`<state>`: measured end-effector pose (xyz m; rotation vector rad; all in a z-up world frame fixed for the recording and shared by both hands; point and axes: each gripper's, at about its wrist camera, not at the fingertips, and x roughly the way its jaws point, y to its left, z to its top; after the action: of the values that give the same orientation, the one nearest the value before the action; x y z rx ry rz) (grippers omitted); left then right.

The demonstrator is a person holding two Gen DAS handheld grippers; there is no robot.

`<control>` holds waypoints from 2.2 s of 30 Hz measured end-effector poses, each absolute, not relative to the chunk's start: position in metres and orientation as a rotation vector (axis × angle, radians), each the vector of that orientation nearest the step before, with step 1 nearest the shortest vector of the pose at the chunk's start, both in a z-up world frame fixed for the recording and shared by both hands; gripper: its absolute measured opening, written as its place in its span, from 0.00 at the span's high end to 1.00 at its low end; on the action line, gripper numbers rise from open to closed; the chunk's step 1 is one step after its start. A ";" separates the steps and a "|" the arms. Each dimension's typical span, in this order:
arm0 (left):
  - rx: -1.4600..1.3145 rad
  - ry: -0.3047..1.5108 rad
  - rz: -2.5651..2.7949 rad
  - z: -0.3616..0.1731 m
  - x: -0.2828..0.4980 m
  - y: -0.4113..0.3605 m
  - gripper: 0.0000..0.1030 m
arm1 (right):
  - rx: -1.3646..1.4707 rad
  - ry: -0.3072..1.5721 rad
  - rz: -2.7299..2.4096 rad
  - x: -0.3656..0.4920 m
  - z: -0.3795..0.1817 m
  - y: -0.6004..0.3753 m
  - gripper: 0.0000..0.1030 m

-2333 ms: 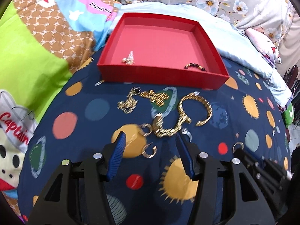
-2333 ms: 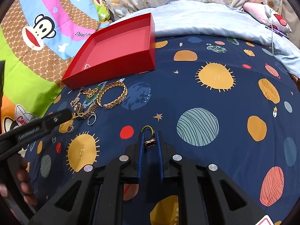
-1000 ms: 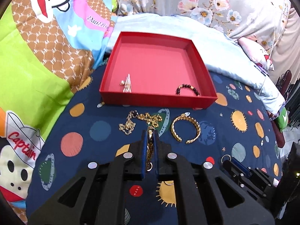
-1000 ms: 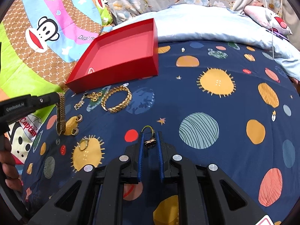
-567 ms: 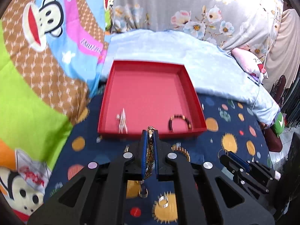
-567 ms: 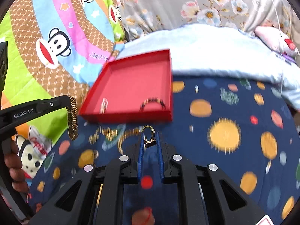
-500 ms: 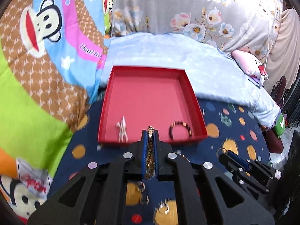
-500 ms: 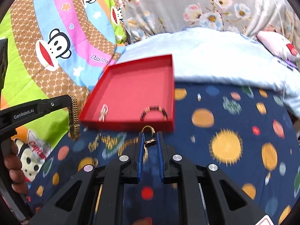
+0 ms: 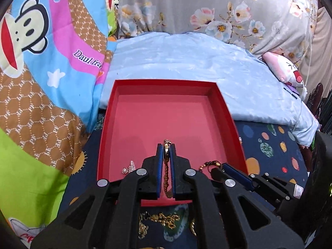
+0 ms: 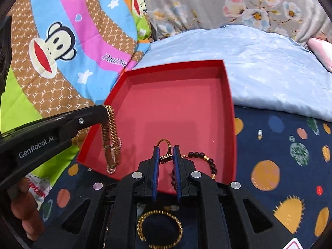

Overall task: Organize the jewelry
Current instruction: 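Lower the ring and gold earring into the red box while both tools open, then withdraw both open tools from the red box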

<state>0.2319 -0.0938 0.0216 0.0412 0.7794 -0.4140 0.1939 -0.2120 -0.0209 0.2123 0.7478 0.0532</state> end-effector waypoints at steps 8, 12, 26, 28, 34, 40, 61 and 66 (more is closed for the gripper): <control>0.051 0.802 -0.385 0.004 0.248 -0.090 0.94 | 0.181 0.779 0.064 0.211 -0.037 -0.201 0.87; 0.047 0.808 -0.347 0.003 0.252 -0.084 0.90 | 0.171 0.762 0.036 0.209 -0.037 -0.199 0.68; 0.019 0.807 -0.257 0.001 0.183 -0.030 0.65 | 0.220 0.761 -0.064 0.104 -0.036 -0.215 0.67; 0.008 0.829 -0.250 -0.005 0.172 -0.022 0.65 | 0.232 0.783 -0.078 0.085 -0.042 -0.215 0.67; 0.000 0.882 -0.232 -0.024 0.136 -0.006 0.47 | 0.255 0.810 -0.095 0.046 -0.050 -0.211 0.67; -0.007 0.940 -0.237 -0.045 0.106 0.001 0.46 | 0.278 0.838 -0.099 0.027 -0.062 -0.203 0.67; 0.008 0.958 -0.213 -0.060 0.098 0.006 0.40 | 0.242 0.846 -0.064 0.075 -0.071 -0.187 0.42; 0.001 0.952 -0.200 -0.061 0.107 0.012 0.39 | 0.216 0.863 -0.054 0.101 -0.074 -0.177 0.41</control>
<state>0.1066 0.0120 -0.0610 0.0011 0.9524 -0.1998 0.1010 -0.1774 -0.0742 0.2163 0.8625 -0.0540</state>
